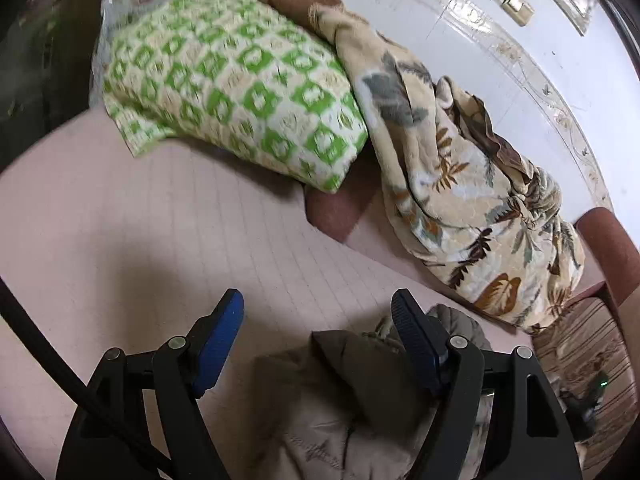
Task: Fold large clothes
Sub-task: 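Open both grippers and press the folded jacket flat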
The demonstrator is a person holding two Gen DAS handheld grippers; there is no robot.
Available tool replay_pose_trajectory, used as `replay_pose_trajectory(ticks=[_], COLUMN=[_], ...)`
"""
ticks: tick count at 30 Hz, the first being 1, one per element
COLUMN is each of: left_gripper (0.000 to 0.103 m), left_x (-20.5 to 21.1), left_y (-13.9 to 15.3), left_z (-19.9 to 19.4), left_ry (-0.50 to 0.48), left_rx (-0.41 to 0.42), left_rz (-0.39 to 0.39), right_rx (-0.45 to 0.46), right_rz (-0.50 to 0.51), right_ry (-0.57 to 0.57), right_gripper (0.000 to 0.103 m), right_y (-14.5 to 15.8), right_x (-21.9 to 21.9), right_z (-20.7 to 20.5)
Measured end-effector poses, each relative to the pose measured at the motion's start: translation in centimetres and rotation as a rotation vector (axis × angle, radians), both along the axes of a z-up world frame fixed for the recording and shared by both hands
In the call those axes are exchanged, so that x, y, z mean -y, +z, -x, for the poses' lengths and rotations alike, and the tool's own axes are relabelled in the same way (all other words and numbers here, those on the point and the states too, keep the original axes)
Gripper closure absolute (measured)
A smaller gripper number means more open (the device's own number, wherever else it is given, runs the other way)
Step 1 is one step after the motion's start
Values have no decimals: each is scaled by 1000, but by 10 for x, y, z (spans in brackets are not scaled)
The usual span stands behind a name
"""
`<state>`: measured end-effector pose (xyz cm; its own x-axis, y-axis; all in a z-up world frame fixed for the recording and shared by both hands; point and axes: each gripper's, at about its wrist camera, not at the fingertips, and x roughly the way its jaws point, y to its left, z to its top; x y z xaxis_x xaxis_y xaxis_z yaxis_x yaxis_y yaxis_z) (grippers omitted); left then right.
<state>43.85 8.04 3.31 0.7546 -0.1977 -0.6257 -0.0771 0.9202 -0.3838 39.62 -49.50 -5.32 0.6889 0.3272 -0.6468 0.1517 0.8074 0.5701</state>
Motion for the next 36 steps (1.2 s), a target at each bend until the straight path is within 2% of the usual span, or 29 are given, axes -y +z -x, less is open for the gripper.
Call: replay_pose_trajectory(ticks=[2,7,9,10,13,17,20,22,26,29,32,34,36], left_gripper=[28,28,28,28,28,28,28,28,28,27,22,20,17], left_x=[-2,-16,-16,-15,2,54,108,141,193,212,213,213,217], left_y=[5,14,20,24,34,33,9,-12,-55,-92,-111,-116,-121], left_z=[3,14,24,29,45,62,67,67,52,28,8,-3,-13], left_ry=[0,24,13,8,-47,-182,-295,-351,-398,-365,-356,-352,-345], left_rx=[10,18,38,52,93,119,91,67,-7,-124,-196,-229,-251], left_rz=[-23,-21,-31,-43,-95,-174,-222,-241,-301,-388,-388,-375,-396], right_rx=[3,19,35,61,120,138,117,85,33,-24,-64,-93,-126], right_rz=[-67,-217,-225,-214,-210,-80,46,153,324,505,544,531,502], right_ry=[25,35,5,-23,-54,-2,61,96,148,172,168,178,182], right_gripper=[63,54,44,35,34,34,34,34,34,34,34,34,34], right_y=[5,12,18,26,43,64,63,54,24,-4,-25,-36,-47], right_x=[6,28,35,40,47,23,-11,-39,-84,-108,-107,-103,-97], right_z=[3,19,30,39,57,71,71,68,57,44,33,24,14])
